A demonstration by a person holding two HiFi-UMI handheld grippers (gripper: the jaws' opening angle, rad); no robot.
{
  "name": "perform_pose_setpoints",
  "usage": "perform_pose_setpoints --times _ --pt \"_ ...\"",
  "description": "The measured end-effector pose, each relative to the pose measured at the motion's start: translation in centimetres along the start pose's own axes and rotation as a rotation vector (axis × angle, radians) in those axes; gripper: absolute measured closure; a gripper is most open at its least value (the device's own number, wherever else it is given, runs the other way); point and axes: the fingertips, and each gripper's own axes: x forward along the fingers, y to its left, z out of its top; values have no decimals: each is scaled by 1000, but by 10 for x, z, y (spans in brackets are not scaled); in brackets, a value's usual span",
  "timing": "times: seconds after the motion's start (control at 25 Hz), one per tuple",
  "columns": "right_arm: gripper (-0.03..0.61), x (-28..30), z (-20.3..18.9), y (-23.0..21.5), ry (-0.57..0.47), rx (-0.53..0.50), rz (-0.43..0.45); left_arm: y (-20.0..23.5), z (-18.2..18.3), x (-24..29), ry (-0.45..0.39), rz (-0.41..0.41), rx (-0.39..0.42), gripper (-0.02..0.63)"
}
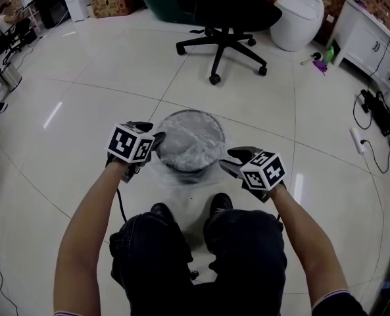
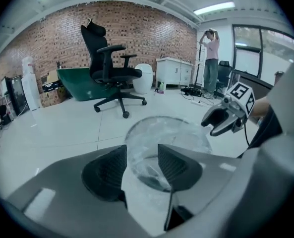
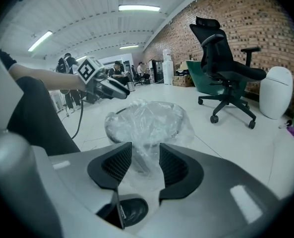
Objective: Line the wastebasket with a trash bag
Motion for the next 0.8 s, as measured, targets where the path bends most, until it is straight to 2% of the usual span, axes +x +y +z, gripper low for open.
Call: perform_pose_setpoints --times 0.08,0.2,0.36,0.44,0.52,0.6,0.8 --pt "427 3 -3 -2 13 -25 -13 5 8 14 7 -11 24 417" --pt "507 3 0 -5 -1 -47 -32 14 9 34 42 -27 47 417" --pt "569 -1 7 -8 -15 -55 -15 23 3 54 77 -41 54 418" --pt "572 -4 10 -12 -19 -58 -14 28 3 60 83 -36 59 432" --pt "574 -8 15 -22 -29 -57 -30 31 7 60 64 -26 59 576" --pt "574 -12 23 -37 -42 -53 -63 31 14 59 32 -25 53 599" --pt "575 -10 43 -82 -64 -45 -167 32 28 59 -14 -25 57 600"
